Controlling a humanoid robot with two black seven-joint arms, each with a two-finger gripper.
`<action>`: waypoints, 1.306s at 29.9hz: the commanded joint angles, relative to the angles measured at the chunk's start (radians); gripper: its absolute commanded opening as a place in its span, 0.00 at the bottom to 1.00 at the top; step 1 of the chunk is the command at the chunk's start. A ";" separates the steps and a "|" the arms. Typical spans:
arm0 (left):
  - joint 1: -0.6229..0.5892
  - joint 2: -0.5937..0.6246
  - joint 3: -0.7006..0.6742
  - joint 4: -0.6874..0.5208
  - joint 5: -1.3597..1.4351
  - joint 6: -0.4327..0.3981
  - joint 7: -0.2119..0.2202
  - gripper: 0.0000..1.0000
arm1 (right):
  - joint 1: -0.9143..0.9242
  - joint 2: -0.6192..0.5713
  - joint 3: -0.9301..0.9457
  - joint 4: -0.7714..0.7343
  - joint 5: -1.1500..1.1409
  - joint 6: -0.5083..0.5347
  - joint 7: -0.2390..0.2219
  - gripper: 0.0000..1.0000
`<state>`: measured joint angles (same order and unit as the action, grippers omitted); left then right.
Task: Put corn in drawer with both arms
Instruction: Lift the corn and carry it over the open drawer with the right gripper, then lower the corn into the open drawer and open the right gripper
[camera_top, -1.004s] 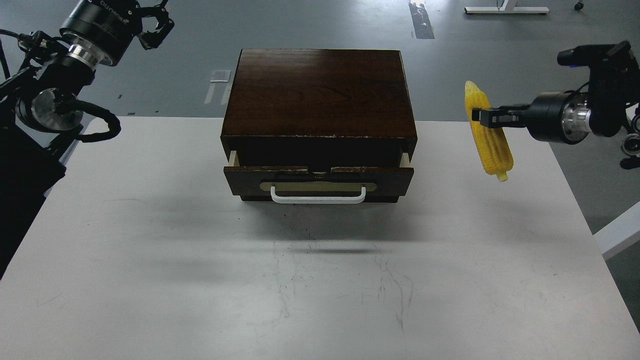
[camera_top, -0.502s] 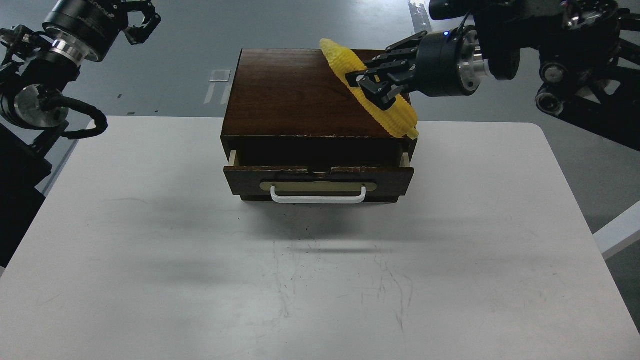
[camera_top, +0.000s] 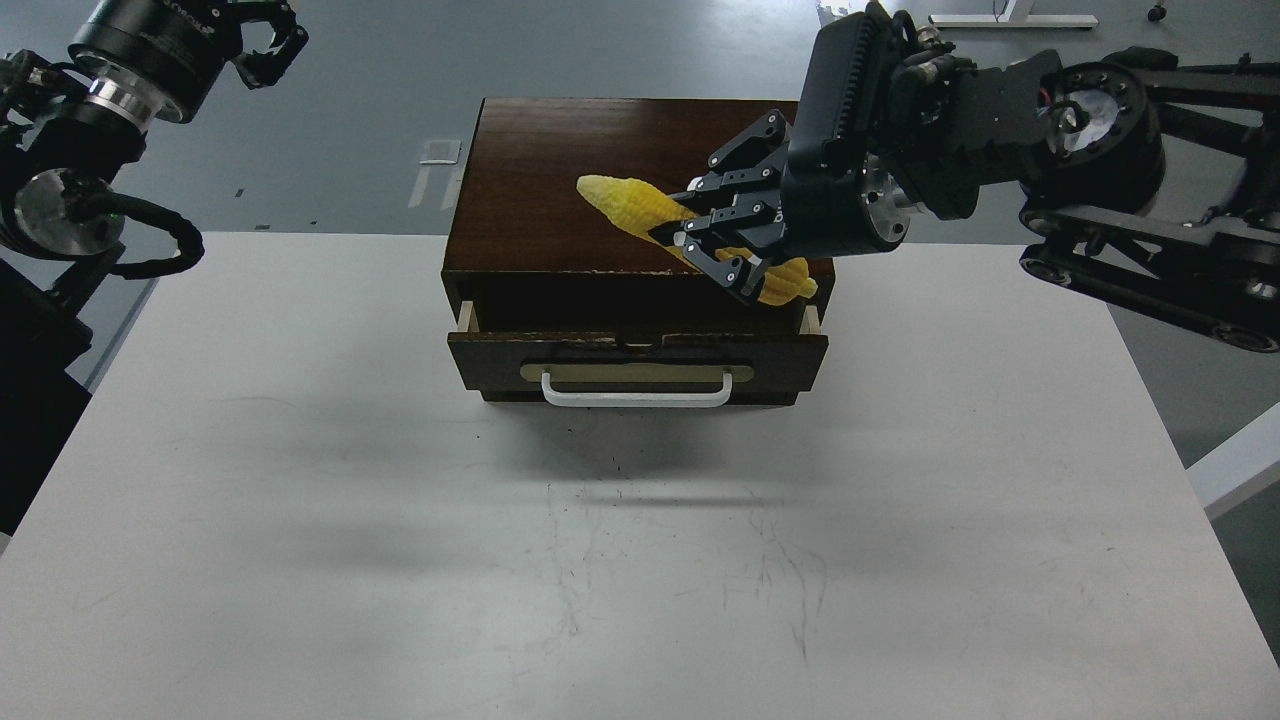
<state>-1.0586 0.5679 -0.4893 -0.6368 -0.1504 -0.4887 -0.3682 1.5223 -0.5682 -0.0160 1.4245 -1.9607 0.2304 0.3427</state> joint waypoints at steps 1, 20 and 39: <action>0.002 0.000 0.000 0.000 0.000 0.000 0.000 0.98 | -0.028 -0.001 -0.004 -0.006 -0.036 -0.017 0.002 0.04; 0.011 0.003 -0.002 0.002 -0.003 0.000 -0.006 0.98 | -0.045 0.063 -0.045 -0.073 -0.093 -0.092 0.002 0.10; 0.022 0.004 -0.002 0.002 -0.005 0.000 -0.009 0.98 | -0.067 0.129 -0.051 -0.125 -0.096 -0.145 0.004 0.30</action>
<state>-1.0371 0.5694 -0.4909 -0.6350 -0.1544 -0.4887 -0.3775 1.4557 -0.4498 -0.0663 1.3062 -2.0571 0.0859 0.3467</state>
